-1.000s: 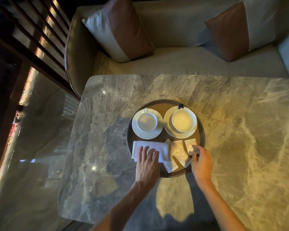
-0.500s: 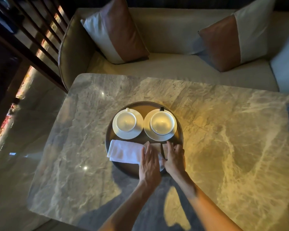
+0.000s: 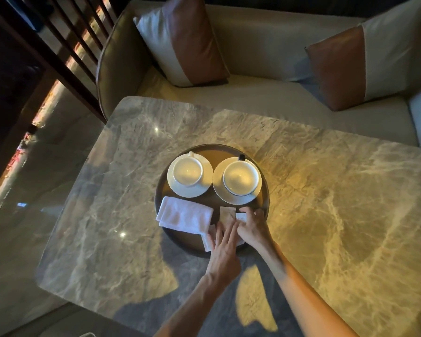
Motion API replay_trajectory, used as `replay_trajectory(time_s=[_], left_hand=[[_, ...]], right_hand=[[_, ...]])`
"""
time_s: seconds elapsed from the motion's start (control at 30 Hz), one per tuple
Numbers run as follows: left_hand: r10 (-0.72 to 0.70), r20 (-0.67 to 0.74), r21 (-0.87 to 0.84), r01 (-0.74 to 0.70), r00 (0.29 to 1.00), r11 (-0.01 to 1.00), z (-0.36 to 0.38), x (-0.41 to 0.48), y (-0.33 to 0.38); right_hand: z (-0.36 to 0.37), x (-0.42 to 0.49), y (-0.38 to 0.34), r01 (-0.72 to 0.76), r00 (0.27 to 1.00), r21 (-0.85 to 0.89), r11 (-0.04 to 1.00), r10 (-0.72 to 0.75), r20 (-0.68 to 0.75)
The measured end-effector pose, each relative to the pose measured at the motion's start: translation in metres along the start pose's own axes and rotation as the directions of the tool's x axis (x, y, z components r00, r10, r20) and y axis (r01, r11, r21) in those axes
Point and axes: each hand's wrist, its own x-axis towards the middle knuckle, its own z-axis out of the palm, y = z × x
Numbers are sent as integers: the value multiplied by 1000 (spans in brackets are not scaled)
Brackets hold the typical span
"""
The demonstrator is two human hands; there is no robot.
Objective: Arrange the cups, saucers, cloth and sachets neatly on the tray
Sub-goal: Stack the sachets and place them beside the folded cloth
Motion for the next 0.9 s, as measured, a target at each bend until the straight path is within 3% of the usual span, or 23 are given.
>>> replay_trajectory(time_s=[0.13, 0.3, 0.37, 0.47, 0.57, 0.73, 0.9], left_hand=[[110, -128, -136, -127, 986, 982, -2, -4, -7], [135, -160, -303, -178, 978, 936, -12, -12, -14], [66, -223, -316, -136, 973, 939, -12, -16, -11], [-60, -230, -170, 21, 971, 985, -2, -22, -7], [-240, -199, -80, 229, 950, 970, 6, -27, -4], [-350, -287, -265, 277, 892, 924, 6, -18, 2], [-484, -295, -468, 317, 824, 825, 9, -9, 13]], right_hand=[[1, 2, 2, 65, 997, 6, 998, -64, -41], [10, -9, 6, 181, 980, -219, 959, -195, -44], [13, -13, 1, 173, 975, -228, 958, -199, -96], [15, -13, -5, 144, 979, -104, 984, -157, -130], [10, -5, -4, 56, 998, 49, 997, -55, -26], [3, 8, 5, 7, 981, 91, 996, -24, 191], [5, 8, 6, -1, 960, 201, 980, -55, 274]])
